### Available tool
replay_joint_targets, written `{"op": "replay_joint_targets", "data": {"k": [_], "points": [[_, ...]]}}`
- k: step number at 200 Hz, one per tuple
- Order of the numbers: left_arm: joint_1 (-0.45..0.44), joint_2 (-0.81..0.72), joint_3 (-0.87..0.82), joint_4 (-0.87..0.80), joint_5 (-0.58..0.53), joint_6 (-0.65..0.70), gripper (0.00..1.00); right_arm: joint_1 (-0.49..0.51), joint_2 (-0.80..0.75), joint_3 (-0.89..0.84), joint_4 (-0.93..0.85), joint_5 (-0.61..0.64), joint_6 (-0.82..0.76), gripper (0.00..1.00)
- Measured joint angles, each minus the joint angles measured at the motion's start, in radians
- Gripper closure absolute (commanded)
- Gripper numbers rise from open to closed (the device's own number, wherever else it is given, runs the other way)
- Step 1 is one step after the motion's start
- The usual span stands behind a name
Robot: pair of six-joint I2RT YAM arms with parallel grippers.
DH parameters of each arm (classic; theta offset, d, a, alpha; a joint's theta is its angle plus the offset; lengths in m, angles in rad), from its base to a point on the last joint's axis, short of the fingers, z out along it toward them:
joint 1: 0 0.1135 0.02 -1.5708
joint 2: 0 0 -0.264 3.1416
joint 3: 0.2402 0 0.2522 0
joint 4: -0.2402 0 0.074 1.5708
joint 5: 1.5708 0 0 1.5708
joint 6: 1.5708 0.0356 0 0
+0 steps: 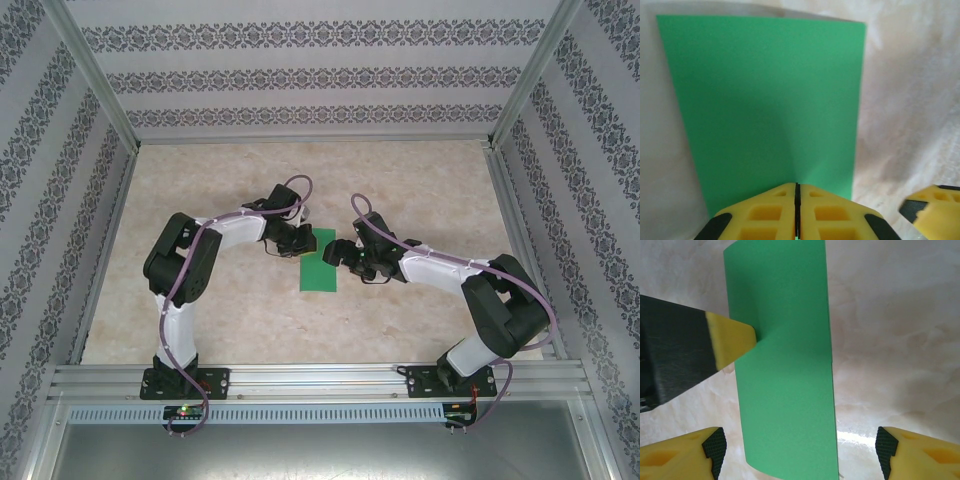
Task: Fold a paper plane with a square sheet of paper (pick it up from the middle)
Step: Rotate the paper at the center of the table.
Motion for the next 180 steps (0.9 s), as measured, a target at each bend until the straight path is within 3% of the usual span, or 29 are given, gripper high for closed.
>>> {"op": "replay_joint_targets", "data": {"k": [63,107,180], "points": [[-0.005,-0.001,-0.018,0.005,-0.055,0.0,0.97,-0.004,0.0,0.0,-0.029,-0.013,0.004,0.25],[-0.007,-0.023,-0.069,0.069,-0.066,-0.014,0.98,-0.004,0.002,0.001,-0.04,-0.068,0.002,0.4],[-0.011,-0.082,-0.137,0.09,-0.125,-0.06,0.99,0.014,0.035,0.013,-0.099,-0.092,0.0,0.51]]}}
